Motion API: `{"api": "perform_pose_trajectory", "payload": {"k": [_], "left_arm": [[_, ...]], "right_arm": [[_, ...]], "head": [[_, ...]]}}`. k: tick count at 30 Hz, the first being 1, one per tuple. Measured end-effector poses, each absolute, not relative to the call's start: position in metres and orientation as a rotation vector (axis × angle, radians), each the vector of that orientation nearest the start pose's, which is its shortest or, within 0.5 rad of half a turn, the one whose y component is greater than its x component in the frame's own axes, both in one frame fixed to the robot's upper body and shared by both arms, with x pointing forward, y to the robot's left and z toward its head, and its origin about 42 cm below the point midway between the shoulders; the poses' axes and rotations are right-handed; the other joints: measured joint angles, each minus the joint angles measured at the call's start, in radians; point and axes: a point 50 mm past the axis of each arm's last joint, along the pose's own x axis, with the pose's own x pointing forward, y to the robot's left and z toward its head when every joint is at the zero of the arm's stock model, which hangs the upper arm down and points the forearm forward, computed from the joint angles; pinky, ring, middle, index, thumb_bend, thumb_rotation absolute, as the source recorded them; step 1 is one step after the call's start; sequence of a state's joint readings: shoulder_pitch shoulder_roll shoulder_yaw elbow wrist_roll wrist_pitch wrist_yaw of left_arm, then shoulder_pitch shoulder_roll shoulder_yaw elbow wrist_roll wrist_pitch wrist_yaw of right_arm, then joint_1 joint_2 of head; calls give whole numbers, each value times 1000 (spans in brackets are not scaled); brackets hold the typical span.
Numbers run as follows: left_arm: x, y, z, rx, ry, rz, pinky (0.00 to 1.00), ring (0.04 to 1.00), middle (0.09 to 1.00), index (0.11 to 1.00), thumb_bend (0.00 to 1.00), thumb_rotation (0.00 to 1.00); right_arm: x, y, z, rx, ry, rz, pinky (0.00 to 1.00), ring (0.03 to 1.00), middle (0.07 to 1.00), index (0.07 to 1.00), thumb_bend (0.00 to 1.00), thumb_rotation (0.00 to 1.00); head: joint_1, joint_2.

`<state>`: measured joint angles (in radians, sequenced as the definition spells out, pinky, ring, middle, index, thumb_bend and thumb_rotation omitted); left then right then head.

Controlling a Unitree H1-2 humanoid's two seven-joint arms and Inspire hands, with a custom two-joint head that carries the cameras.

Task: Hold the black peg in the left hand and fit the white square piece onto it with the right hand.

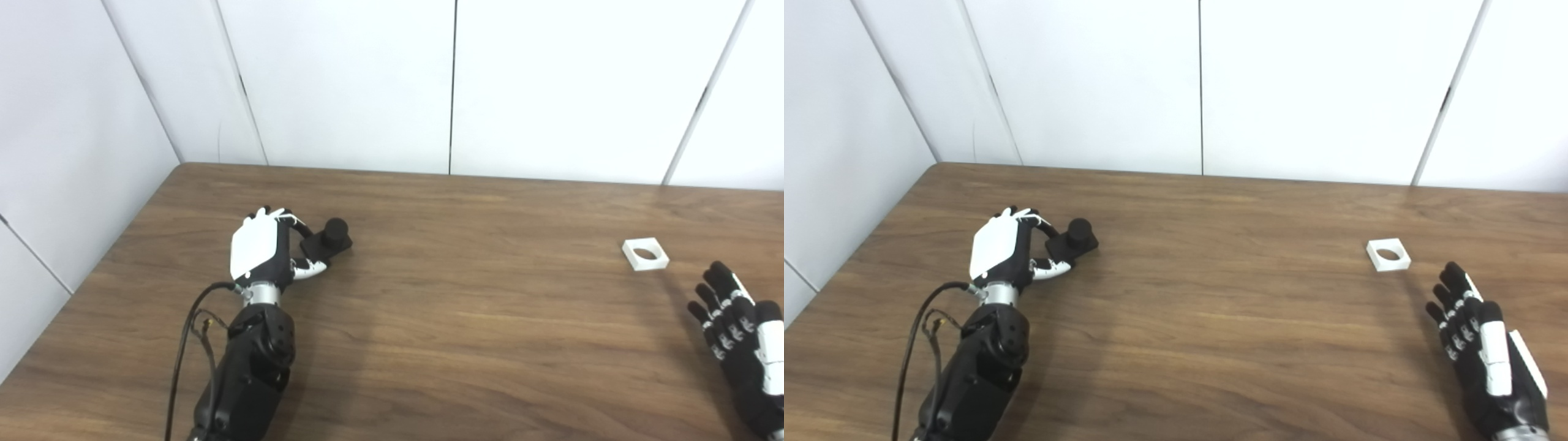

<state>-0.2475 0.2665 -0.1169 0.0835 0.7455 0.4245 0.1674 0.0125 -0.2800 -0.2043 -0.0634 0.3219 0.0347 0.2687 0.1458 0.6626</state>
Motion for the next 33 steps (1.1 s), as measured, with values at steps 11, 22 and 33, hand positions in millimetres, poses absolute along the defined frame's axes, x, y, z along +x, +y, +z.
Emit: {"api": "perform_pose_trajectory", "payload": {"k": [11, 22, 33], "left_arm": [[333, 245, 152, 961, 86, 135, 866, 975, 881, 488, 503, 67], [305, 214, 156, 930, 44, -2, 916, 978, 883, 491, 500, 76], [266, 188, 156, 926, -11, -147, 885, 977, 885, 491, 498, 71]], "right_arm": [[275, -335, 134, 40, -58, 89, 1000, 1000, 1000, 1000, 692, 957], [276, -327, 134, 36, -57, 87, 994, 1000, 1000, 1000, 695, 966], [274, -319, 134, 48, -49, 82, 1000, 1000, 1000, 1000, 666, 983]], "head": [[-20, 3], [-48, 6], [-92, 15]]}}
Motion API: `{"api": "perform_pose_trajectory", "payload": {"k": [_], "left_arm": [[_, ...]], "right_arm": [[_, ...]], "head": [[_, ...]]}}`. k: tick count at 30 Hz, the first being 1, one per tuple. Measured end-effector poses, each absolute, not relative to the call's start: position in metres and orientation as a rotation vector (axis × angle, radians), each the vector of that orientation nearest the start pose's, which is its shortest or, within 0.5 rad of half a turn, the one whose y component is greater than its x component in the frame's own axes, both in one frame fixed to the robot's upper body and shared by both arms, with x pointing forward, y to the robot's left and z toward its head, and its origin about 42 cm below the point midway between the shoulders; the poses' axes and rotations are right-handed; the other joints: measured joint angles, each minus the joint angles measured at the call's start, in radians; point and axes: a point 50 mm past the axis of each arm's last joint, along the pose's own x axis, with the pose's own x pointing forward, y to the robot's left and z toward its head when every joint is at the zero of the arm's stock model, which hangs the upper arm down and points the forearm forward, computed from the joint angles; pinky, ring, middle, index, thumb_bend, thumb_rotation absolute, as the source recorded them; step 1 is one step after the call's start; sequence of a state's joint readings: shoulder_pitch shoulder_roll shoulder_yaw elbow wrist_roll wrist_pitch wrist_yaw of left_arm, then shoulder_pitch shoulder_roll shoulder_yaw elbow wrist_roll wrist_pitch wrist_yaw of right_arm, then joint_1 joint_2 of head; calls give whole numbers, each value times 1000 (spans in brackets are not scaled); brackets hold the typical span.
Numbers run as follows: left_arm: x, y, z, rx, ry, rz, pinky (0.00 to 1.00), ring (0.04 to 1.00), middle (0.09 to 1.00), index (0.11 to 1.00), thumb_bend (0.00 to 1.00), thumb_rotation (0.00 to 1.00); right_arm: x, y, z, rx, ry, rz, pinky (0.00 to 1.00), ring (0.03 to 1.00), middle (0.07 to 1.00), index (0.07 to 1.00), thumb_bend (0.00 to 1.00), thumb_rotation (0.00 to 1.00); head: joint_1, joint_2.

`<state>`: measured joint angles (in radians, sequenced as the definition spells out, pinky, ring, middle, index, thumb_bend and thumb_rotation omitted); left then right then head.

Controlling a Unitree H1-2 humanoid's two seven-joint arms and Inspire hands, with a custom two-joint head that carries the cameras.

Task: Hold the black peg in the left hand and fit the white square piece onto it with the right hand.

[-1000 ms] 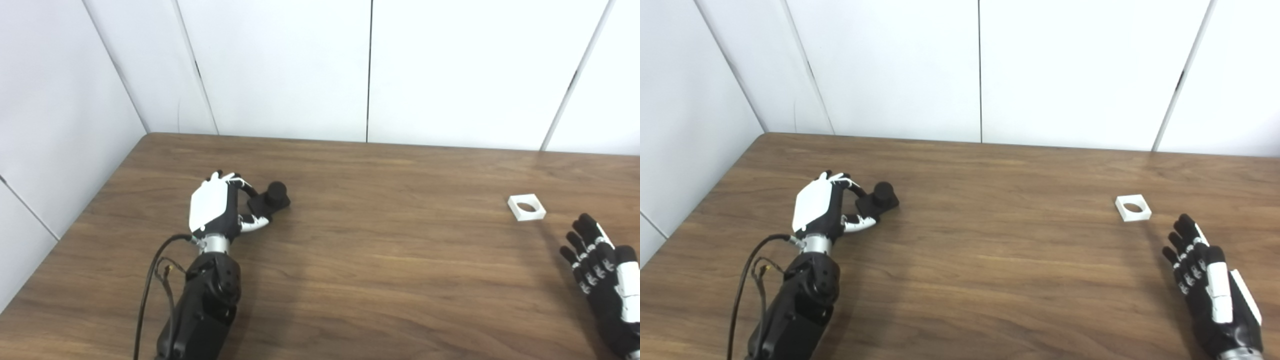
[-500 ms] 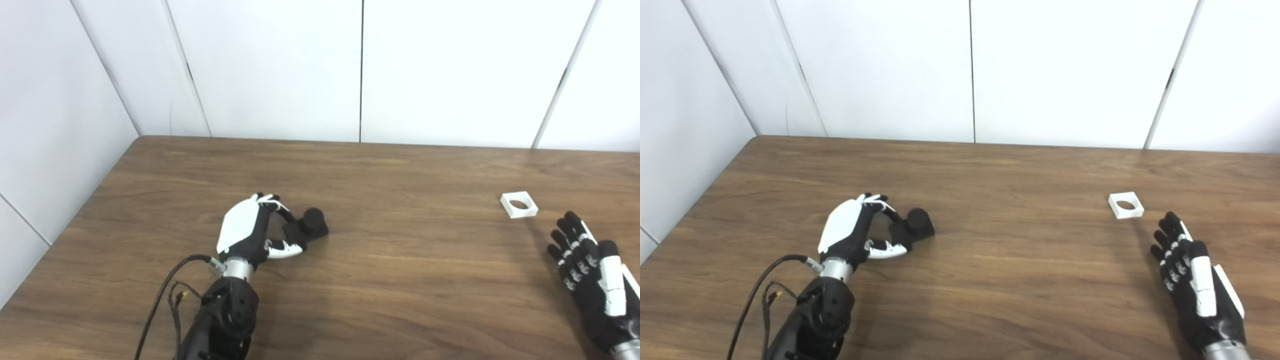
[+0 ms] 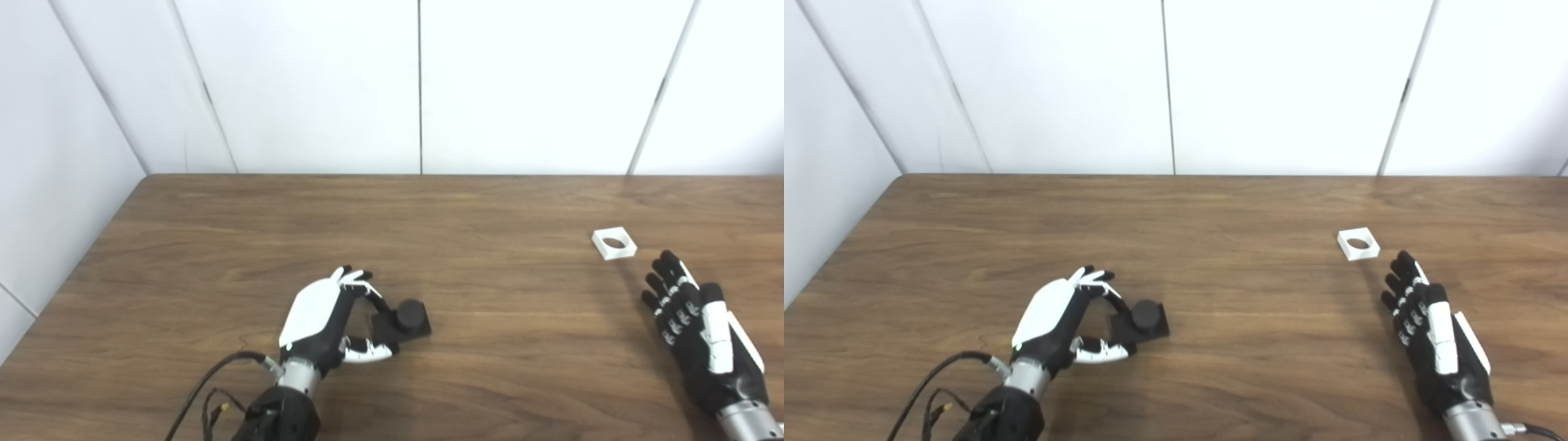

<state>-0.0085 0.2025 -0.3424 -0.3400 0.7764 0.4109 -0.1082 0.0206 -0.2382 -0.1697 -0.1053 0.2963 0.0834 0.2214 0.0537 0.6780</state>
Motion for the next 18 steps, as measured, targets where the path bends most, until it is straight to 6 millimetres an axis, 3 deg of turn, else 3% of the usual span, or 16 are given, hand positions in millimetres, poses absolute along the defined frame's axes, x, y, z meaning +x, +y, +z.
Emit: {"api": "perform_pose_trajectory", "payload": {"k": [3, 11, 18], "left_arm": [[256, 180, 157, 936, -23, -178, 832, 969, 883, 491, 498, 73], [229, 161, 161, 931, -40, -275, 836, 959, 880, 492, 499, 72], [212, 153, 163, 919, -38, -360, 899, 983, 899, 493, 494, 73]], "right_arm": [[273, -317, 134, 45, -49, 78, 992, 1000, 1000, 994, 679, 980], [272, -309, 134, 47, -43, 62, 1000, 1000, 1000, 1000, 685, 985], [271, -307, 135, 40, -40, 54, 1000, 1000, 1000, 1000, 680, 998]], "head": [[-21, 9], [-52, 26], [-58, 40]]}}
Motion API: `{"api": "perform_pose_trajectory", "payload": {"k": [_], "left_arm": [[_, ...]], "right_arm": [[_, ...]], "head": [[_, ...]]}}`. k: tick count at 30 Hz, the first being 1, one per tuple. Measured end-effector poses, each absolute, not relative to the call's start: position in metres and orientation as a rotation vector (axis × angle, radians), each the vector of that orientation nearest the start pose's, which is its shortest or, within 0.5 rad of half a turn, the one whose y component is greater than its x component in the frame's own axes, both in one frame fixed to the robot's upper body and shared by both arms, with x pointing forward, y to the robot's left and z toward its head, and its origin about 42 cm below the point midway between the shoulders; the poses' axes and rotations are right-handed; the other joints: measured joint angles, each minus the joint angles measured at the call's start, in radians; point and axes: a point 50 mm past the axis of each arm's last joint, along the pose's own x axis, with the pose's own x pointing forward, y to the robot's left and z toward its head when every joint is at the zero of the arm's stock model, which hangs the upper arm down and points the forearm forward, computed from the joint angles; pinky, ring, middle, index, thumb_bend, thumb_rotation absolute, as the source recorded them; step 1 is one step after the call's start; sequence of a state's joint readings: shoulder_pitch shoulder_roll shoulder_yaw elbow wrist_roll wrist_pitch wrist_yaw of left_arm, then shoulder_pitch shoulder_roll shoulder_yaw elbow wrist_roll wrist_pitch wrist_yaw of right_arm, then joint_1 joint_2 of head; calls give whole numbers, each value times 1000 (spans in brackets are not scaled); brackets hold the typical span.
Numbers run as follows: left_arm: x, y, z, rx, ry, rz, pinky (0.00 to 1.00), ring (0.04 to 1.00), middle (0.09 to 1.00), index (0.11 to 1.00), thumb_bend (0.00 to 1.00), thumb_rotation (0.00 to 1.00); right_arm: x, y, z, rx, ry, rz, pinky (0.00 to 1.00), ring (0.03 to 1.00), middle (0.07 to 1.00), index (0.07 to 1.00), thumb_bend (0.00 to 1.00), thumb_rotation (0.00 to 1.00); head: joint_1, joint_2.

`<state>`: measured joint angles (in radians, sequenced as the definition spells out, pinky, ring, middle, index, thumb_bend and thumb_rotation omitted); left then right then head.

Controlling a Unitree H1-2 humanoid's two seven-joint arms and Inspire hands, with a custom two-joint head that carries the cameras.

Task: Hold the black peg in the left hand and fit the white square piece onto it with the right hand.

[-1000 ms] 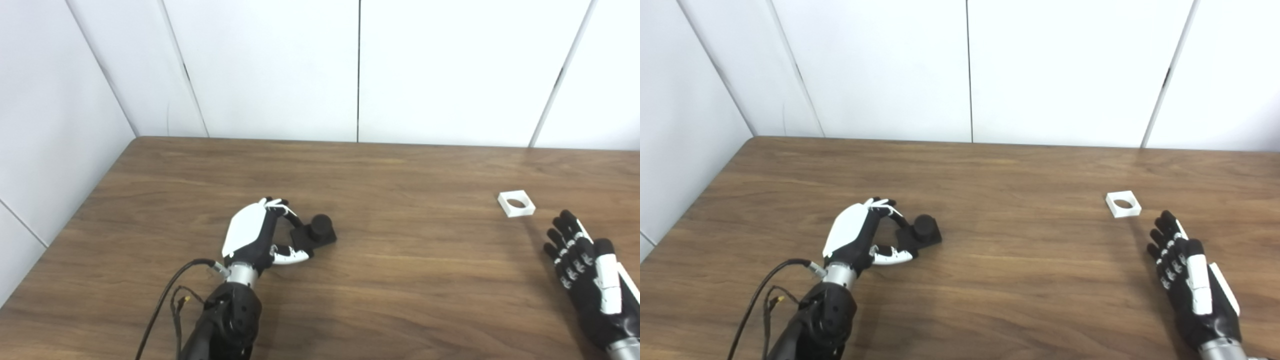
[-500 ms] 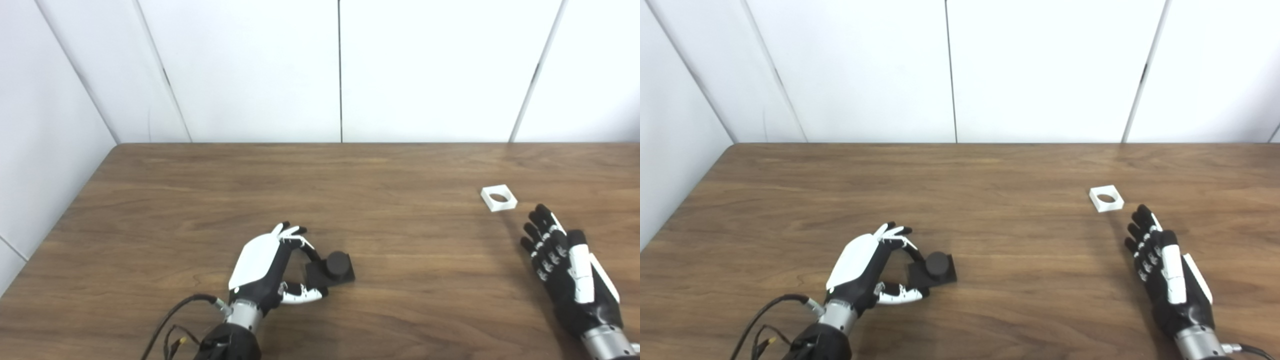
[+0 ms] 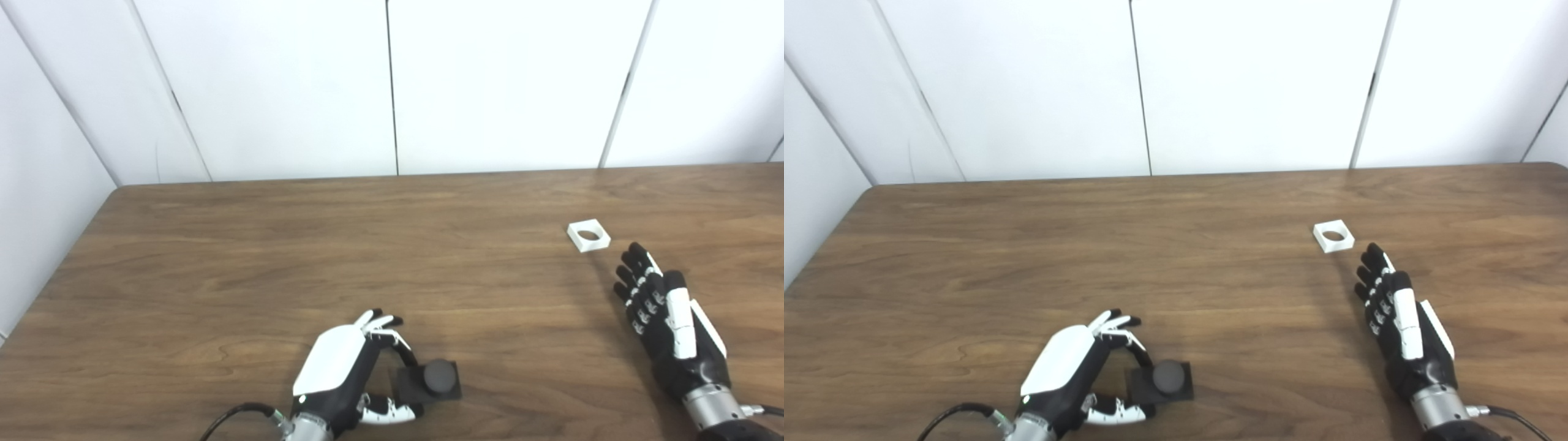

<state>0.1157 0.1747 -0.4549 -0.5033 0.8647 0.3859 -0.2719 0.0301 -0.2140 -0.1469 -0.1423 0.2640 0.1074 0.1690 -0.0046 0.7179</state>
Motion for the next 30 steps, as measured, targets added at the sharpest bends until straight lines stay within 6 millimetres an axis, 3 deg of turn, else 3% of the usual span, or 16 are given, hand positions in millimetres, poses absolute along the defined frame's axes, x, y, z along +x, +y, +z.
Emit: {"api": "perform_pose_trajectory", "payload": {"k": [14, 18, 23, 26, 30], "left_arm": [[203, 150, 166, 912, -36, -418, 919, 982, 900, 493, 493, 71], [204, 150, 166, 914, -36, -417, 904, 988, 901, 493, 494, 71], [205, 149, 167, 920, -32, -414, 902, 988, 898, 493, 494, 71], [205, 149, 167, 919, -35, -408, 875, 985, 899, 493, 495, 70], [206, 150, 167, 924, -40, -404, 897, 985, 898, 494, 494, 72]], "right_arm": [[271, -304, 138, 47, -25, 52, 1000, 1000, 1000, 1000, 687, 978], [271, -305, 139, 52, -24, 51, 1000, 1000, 1000, 999, 669, 929], [273, -308, 141, -3, -25, 25, 985, 988, 957, 900, 641, 594], [286, -319, 155, -231, -42, -4, 923, 933, 911, 827, 699, 382], [318, -340, 196, -497, -134, -34, 912, 930, 906, 763, 788, 297]], "head": [[2, 28], [3, 29], [2, 32], [-2, 31], [-2, 31]]}}
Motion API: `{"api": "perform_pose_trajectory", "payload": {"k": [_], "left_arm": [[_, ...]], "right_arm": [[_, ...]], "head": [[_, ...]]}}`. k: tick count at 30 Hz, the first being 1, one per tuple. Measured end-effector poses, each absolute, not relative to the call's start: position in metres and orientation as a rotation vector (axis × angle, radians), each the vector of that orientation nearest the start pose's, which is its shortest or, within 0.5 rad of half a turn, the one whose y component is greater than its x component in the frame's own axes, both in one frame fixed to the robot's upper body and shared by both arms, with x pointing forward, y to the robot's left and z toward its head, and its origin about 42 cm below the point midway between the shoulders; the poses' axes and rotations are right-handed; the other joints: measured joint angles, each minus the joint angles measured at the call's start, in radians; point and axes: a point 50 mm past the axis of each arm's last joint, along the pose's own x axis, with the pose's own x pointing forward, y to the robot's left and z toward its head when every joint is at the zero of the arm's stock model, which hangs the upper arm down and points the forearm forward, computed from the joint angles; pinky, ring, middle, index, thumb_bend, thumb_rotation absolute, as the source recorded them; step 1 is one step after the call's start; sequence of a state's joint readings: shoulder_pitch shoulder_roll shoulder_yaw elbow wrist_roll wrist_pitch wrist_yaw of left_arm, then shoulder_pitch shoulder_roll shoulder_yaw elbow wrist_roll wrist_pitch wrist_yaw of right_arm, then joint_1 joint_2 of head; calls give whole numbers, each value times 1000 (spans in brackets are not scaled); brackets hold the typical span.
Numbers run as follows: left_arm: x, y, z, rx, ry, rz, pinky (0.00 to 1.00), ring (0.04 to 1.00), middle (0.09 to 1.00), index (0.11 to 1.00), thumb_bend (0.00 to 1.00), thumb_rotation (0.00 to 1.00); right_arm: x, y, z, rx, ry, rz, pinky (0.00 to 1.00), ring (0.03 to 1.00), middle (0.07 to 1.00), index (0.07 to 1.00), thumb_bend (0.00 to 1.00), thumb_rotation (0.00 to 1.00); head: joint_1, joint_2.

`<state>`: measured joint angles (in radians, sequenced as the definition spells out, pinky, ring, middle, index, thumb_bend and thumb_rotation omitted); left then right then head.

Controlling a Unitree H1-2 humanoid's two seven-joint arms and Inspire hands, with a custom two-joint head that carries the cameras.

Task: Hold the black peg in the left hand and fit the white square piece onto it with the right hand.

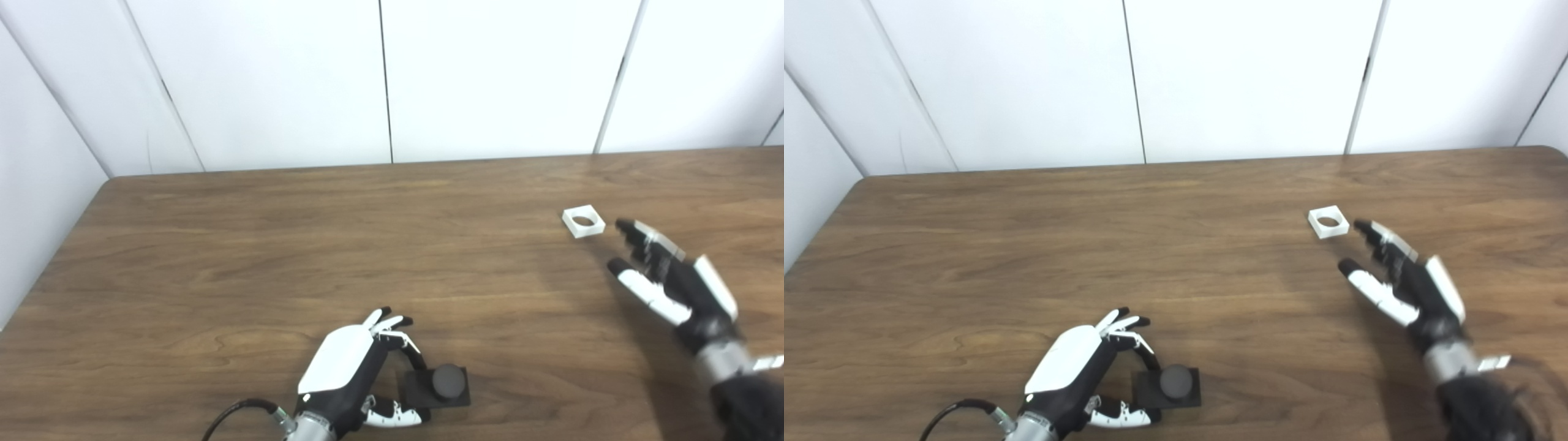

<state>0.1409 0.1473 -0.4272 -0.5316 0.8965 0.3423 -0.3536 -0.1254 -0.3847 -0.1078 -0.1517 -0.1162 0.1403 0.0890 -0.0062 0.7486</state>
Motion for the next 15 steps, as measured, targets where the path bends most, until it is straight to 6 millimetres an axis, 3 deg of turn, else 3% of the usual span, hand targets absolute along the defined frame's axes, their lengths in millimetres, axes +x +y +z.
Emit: {"api": "perform_pose_trajectory", "payload": {"k": [3, 6, 11, 15], "left_arm": [[206, 148, 167, 920, -42, -405, 913, 987, 902, 494, 494, 73], [206, 147, 166, 916, -39, -406, 927, 990, 901, 493, 494, 73], [206, 146, 165, 913, -45, -410, 922, 991, 897, 493, 494, 73], [207, 147, 165, 915, -53, -410, 918, 985, 893, 493, 494, 73]], "right_arm": [[346, -352, 223, -696, -173, -58, 887, 913, 900, 737, 833, 283], [363, -350, 237, -801, -195, -45, 865, 906, 898, 721, 862, 249], [386, -354, 239, -890, -140, 9, 894, 943, 916, 698, 911, 211], [400, -364, 241, -921, -76, 61, 991, 997, 952, 714, 931, 207]], "head": [[-3, -2], [-9, -5], [-12, -9], [-15, -12]]}}
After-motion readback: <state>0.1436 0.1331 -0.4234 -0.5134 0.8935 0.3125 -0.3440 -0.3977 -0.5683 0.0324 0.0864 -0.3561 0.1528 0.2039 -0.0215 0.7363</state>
